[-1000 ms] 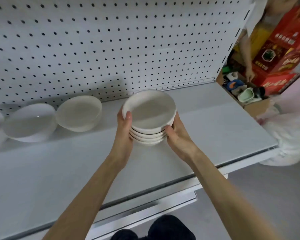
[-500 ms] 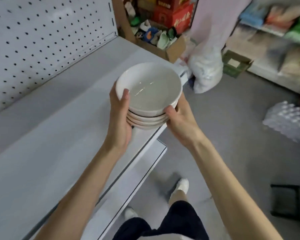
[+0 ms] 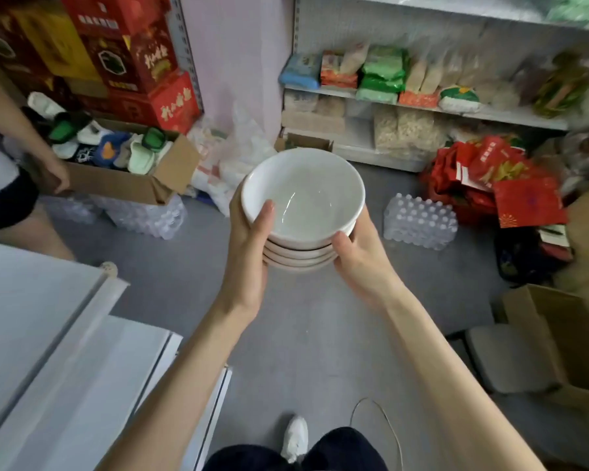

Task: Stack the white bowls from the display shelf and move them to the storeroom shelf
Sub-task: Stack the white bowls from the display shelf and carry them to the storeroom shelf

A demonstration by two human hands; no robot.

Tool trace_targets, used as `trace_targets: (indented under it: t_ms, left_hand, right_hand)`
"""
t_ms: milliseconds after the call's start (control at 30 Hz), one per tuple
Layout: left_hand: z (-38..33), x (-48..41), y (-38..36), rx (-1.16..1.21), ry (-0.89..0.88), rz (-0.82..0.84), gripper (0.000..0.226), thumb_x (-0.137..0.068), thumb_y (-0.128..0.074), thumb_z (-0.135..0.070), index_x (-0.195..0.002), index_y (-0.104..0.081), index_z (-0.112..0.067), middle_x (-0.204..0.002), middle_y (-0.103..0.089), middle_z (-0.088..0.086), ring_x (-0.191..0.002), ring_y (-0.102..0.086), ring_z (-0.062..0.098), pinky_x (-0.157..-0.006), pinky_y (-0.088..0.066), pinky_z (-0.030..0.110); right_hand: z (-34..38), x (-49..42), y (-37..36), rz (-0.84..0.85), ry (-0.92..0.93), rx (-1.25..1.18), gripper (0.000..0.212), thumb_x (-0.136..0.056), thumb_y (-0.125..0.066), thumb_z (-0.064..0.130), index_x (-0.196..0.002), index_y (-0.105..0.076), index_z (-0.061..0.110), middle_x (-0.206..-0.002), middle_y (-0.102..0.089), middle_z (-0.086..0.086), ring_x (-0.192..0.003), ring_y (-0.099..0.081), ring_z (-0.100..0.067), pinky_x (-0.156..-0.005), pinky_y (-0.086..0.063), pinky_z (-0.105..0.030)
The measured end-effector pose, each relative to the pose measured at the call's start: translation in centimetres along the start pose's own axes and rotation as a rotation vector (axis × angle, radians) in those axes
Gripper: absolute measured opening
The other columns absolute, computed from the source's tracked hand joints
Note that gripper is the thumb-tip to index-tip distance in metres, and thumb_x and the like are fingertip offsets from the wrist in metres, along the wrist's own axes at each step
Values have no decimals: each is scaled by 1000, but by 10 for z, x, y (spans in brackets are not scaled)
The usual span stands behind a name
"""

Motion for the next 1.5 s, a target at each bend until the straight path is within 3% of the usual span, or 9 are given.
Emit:
trace_targets:
  t_ms: [167, 300, 433, 533, 633, 867, 1300, 1400, 1500]
  left_hand:
    - [30, -69, -70, 29, 7, 124, 72, -82, -60, -40, -145, -36, -13, -145, -48, 8, -136, -44, 22, -115, -31, 51]
    - [57, -135, -106, 43, 36, 181, 59, -79, -61, -38, -134, -46, -23, -138, -56, 1, -130, -51, 16, -114, -35, 46]
    - [93, -219, -131, 62, 68, 225, 57, -76, -63, -40, -129, -50, -27, -134, -59, -3, -127, -53, 14, -113, -37, 45]
    - [116, -295, -152, 71, 77, 247, 63, -76, -63, -41, -134, -47, -24, -137, -57, 0, -129, -51, 16, -114, -34, 48]
    - [125, -369, -172, 63, 98, 287, 66, -77, -64, -42, -137, -46, -22, -137, -56, 1, -130, -50, 18, -114, -33, 50]
    - [138, -513, -226, 58, 90, 322, 67, -78, -63, -40, -139, -44, -21, -139, -55, 3, -132, -49, 21, -114, -33, 52]
    - [221, -764, -357, 4, 121, 260, 68, -70, -67, -47, -133, -50, -30, -131, -61, -3, -127, -52, 19, -111, -36, 51]
    - [225, -820, -380, 24, 100, 240, 72, -70, -67, -45, -136, -47, -26, -134, -59, 0, -128, -52, 20, -111, -37, 50]
    - [228, -868, -393, 40, 87, 204, 74, -71, -67, -44, -138, -45, -24, -137, -56, 2, -130, -50, 21, -112, -36, 50]
  right_hand:
    - [9, -46, 80, -100, 42, 74, 112, -63, -70, 71, -145, -27, 9, -138, -50, 0, -128, -49, -11, -98, -42, -21]
    - [-3, -96, 125, -174, 77, 103, 112, -67, -65, 73, -149, -17, 14, -147, -39, -2, -134, -41, -9, -105, -37, -23]
    - [-21, -167, 168, -264, 89, 121, 101, -64, -65, 76, -142, -26, 24, -139, -46, 6, -130, -45, -7, -102, -39, -20]
    - [-28, -235, 201, -301, 89, 152, 83, -70, -71, 60, -137, -29, 35, -134, -49, 19, -127, -46, -1, -99, -39, -17]
    - [-27, -300, 228, -318, 89, 139, 65, -73, -58, 35, -131, -29, 41, -123, -51, 34, -120, -47, 10, -94, -38, -9]
    - [-15, -434, 293, -362, 119, 150, 64, -71, -54, 32, -130, -30, 36, -127, -47, 19, -113, -48, 16, -89, -37, -2]
    - [-36, -670, 466, -371, 133, 165, 80, -68, -65, 44, -138, -32, 22, -132, -51, 6, -120, -50, 3, -93, -40, -10]
    - [-31, -731, 497, -332, 152, 199, 80, -73, -61, 39, -143, -28, 21, -135, -49, 13, -124, -47, 3, -95, -39, -10]
    - [-31, -785, 515, -300, 161, 188, 76, -74, -61, 39, -142, -30, 26, -137, -49, 10, -128, -46, -3, -105, -40, -23]
Point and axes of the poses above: each hand's wrist, its own x-axis away from the middle knuckle, its own y-axis out of the back of the hand, z = x × y, the point moved 1 cm from there along -x, towards the middle knuckle
